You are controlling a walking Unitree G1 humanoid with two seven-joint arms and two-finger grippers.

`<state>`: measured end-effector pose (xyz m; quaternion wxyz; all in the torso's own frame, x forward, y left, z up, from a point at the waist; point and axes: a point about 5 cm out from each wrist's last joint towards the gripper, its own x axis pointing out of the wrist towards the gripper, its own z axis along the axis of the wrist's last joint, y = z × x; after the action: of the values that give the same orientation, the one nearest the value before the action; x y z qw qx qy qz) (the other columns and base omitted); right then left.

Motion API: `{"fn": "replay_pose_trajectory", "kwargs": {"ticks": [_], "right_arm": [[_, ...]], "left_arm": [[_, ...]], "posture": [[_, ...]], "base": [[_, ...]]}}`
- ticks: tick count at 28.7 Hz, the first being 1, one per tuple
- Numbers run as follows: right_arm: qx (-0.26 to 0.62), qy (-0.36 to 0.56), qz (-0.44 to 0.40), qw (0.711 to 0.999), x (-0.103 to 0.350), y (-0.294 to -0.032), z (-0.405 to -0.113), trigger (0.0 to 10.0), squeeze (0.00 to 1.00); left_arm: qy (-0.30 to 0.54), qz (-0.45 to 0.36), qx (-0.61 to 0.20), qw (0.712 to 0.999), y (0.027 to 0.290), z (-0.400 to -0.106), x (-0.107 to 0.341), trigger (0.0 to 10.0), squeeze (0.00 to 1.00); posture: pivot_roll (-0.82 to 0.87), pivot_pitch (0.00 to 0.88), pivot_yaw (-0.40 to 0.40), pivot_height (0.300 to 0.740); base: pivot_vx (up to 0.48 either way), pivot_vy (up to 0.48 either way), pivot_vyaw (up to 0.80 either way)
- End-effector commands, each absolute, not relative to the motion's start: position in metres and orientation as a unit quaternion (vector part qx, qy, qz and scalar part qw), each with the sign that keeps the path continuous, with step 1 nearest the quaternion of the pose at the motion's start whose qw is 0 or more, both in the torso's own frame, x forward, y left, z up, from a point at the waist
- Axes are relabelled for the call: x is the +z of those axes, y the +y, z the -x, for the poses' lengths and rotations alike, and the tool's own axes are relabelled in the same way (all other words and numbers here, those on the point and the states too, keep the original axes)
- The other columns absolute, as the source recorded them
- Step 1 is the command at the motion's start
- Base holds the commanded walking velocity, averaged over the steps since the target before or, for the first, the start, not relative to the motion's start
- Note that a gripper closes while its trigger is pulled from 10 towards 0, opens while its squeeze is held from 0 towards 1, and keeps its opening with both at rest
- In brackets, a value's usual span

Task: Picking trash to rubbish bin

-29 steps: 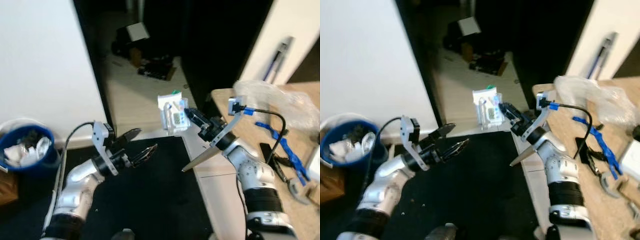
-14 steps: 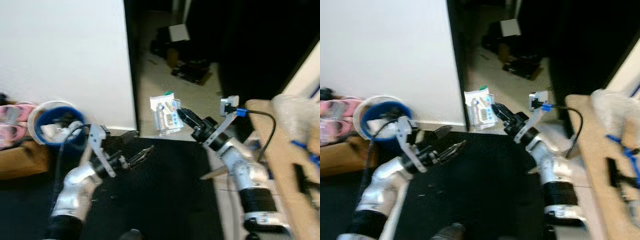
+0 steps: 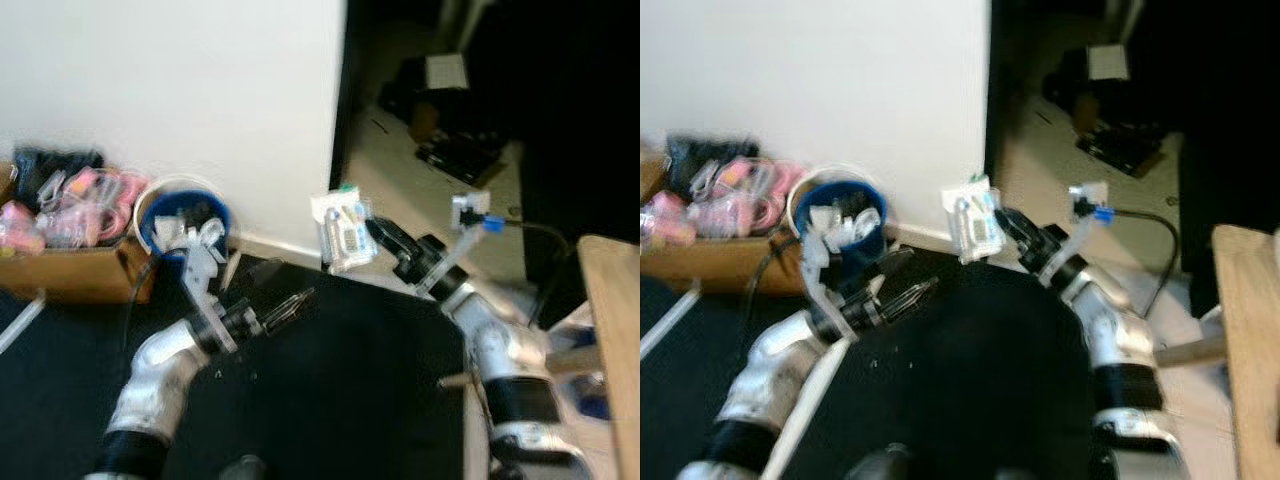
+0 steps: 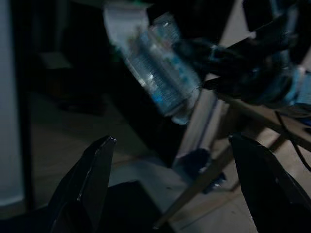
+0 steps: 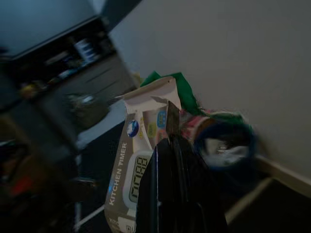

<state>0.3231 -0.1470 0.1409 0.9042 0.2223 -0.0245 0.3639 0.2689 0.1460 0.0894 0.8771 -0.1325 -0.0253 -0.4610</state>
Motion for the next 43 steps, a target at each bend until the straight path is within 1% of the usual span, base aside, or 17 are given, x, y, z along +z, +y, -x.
{"fn": "replay_pose_trajectory", "kwargs": {"ticks": [1, 43], "right_arm": [[0.355, -0.021, -0.220, 0.909, 0.1372, -0.1528, -0.3214, 10.0, 0.00], [0.354, -0.021, -0.219, 0.909, 0.1379, -0.1530, -0.3215, 10.0, 0.00]], "left_arm": [[-0.023, 0.134, -0.467, 0.874, 0.1432, -0.2672, 0.0866, 10.0, 0.00], [-0.027, 0.141, -0.470, 0.871, 0.1419, -0.2659, 0.0926, 10.0, 0.00]], "posture": [[0.01, 0.000, -0.026, 0.740], [0.01, 0.000, -0.023, 0.740]], "base": [[0.000, 0.000, 0.71], [0.000, 0.000, 0.71]]}}
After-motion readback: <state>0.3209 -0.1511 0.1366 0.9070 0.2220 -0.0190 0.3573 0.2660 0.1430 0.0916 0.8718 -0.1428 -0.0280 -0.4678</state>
